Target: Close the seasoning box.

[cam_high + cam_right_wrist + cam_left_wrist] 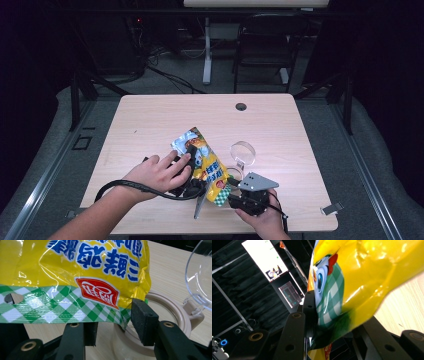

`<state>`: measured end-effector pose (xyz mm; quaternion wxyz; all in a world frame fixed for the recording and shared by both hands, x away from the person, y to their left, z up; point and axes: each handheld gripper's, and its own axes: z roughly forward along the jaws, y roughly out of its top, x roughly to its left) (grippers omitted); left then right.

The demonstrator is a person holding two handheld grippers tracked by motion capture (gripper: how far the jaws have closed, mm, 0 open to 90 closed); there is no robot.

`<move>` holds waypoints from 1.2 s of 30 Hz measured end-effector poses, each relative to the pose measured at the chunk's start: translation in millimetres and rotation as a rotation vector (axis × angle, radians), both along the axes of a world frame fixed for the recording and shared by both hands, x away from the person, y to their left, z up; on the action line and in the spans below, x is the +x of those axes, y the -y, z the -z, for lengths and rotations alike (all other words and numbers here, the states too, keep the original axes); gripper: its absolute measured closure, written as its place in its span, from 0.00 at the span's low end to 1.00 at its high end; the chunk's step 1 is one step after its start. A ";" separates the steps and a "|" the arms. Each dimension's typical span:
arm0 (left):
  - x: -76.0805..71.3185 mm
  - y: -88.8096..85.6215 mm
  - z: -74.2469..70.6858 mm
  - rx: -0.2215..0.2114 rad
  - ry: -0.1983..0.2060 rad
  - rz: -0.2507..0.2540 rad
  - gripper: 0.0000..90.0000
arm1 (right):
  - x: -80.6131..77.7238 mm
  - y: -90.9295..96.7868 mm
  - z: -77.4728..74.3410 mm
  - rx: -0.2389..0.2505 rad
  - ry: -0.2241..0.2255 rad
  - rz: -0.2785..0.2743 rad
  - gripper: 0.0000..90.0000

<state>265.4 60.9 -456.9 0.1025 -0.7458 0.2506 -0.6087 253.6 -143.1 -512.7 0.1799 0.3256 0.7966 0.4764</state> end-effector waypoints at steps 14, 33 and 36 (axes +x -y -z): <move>-1.2 2.0 -2.7 0.034 0.008 -0.012 0.81 | 0.0 0.5 0.3 -0.001 0.001 -0.004 0.64; -1.5 3.4 -5.4 0.054 0.009 -0.004 0.81 | 0.2 0.6 1.8 0.006 -0.001 -0.004 0.64; -1.3 4.1 -6.0 0.055 0.005 -0.007 0.81 | 0.1 0.7 1.8 0.007 -0.002 -0.004 0.64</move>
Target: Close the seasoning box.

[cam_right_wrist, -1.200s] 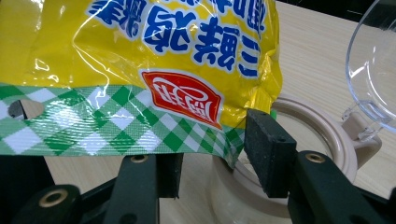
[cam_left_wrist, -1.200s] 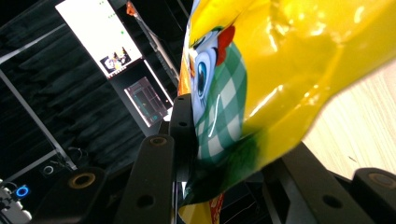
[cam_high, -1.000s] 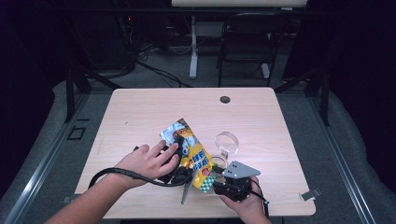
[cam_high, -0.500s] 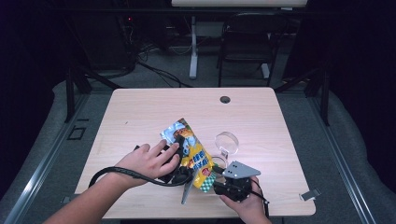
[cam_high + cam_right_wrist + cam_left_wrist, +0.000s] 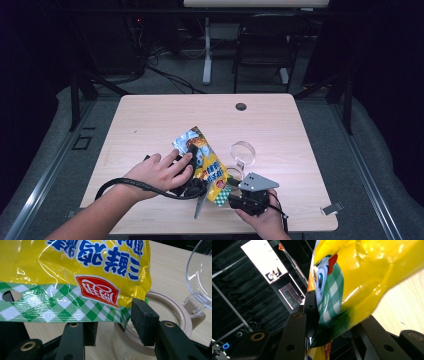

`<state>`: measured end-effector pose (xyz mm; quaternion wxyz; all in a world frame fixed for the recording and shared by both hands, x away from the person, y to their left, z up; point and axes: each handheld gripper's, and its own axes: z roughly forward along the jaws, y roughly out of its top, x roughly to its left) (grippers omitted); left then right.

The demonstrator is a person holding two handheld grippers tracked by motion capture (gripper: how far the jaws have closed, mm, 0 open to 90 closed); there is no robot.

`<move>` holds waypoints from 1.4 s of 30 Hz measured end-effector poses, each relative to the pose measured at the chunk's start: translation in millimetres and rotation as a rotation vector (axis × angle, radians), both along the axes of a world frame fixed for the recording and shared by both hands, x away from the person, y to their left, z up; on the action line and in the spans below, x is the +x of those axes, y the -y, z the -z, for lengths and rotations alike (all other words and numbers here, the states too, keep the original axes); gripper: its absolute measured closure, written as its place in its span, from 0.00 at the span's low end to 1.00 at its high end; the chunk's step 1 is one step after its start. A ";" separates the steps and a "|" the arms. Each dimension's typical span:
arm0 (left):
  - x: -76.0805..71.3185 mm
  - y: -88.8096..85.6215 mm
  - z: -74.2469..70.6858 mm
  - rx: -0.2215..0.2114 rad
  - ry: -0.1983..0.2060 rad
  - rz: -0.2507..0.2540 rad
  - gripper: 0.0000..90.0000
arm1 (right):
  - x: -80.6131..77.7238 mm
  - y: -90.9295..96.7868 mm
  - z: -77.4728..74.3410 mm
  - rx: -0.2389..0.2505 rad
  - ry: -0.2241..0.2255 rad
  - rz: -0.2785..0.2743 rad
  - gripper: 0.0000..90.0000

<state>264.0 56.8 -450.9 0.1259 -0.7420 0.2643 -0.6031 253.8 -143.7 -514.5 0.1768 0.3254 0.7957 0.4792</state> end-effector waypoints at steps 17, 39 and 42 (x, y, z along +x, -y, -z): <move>-0.5 0.0 -0.3 0.000 0.007 0.012 0.82 | -0.4 -0.6 0.0 0.001 -0.001 0.005 0.64; -1.0 0.2 -3.0 0.019 0.015 0.014 0.83 | -0.4 -2.9 0.3 0.003 0.002 0.008 0.64; -1.0 0.3 -3.4 0.022 0.016 0.017 0.83 | -0.2 -3.0 0.3 0.004 0.002 0.008 0.64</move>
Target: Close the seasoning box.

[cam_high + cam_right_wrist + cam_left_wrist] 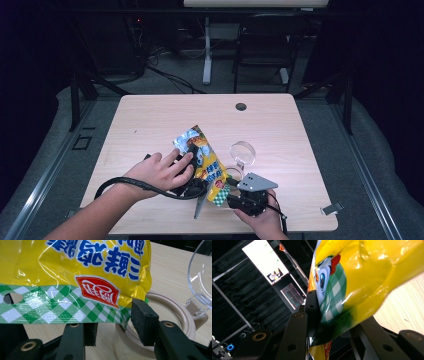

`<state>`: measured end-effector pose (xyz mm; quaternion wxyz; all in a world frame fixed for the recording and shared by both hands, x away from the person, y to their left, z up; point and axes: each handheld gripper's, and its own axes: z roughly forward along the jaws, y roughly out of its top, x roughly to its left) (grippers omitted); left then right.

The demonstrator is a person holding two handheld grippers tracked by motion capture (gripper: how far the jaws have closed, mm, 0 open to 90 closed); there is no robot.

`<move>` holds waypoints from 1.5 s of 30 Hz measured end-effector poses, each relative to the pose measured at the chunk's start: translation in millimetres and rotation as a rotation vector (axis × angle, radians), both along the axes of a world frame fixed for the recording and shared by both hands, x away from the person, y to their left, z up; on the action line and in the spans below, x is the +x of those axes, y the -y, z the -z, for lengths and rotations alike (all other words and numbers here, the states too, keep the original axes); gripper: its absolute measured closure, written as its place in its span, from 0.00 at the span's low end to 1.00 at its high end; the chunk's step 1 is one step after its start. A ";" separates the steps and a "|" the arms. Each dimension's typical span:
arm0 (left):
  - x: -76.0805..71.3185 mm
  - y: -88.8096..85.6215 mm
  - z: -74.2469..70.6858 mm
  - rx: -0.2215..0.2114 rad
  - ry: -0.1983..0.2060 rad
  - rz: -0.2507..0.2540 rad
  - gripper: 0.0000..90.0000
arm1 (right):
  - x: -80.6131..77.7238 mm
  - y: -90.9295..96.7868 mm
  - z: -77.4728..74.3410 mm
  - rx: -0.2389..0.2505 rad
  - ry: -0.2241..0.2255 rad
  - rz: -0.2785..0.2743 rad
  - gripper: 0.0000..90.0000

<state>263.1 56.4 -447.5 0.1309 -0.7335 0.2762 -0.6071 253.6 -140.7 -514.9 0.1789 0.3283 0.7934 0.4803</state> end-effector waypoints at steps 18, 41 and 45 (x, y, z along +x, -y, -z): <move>-1.9 1.5 -1.5 0.011 0.004 0.004 0.86 | -0.2 -0.4 0.0 -0.001 0.000 0.000 0.64; -5.4 3.6 -3.6 0.037 0.024 0.001 0.87 | -0.6 -0.1 0.0 0.001 0.003 0.001 0.64; -4.4 2.8 -2.2 0.013 0.018 0.022 0.87 | -0.7 -0.2 0.1 0.000 0.004 0.000 0.64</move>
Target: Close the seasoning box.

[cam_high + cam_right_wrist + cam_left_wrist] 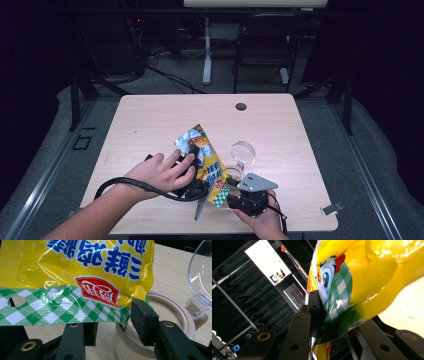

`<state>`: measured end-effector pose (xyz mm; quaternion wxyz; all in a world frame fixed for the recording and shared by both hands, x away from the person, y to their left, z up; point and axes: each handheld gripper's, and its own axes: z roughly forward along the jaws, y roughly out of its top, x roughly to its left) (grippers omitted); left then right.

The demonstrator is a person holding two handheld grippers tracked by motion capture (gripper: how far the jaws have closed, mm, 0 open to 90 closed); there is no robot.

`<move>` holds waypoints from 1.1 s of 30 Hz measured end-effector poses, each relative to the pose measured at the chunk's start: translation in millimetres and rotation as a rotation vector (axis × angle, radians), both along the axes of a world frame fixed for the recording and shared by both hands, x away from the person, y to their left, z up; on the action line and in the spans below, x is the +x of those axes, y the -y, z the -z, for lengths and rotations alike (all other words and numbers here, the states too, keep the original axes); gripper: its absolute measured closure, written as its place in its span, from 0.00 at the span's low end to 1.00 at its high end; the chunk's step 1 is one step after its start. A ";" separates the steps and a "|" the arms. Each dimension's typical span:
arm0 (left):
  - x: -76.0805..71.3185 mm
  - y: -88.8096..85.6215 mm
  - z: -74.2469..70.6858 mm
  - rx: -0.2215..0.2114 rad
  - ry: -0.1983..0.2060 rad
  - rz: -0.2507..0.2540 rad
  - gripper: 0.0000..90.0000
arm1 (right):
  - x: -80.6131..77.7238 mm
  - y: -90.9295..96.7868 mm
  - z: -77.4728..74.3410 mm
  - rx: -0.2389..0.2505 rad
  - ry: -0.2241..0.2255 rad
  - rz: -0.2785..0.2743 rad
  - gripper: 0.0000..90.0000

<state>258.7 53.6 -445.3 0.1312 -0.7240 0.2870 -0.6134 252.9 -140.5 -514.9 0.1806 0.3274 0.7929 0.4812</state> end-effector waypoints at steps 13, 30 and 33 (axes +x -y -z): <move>-2.5 1.4 -1.7 0.032 0.024 -0.002 0.87 | -0.2 0.1 0.2 0.003 0.002 0.000 0.64; -3.9 2.3 -2.0 0.036 0.037 0.006 0.87 | -0.7 0.3 0.0 0.000 0.005 0.001 0.64; -4.3 2.5 -2.4 0.037 0.037 0.007 0.87 | -0.7 0.2 0.1 0.003 0.005 0.001 0.64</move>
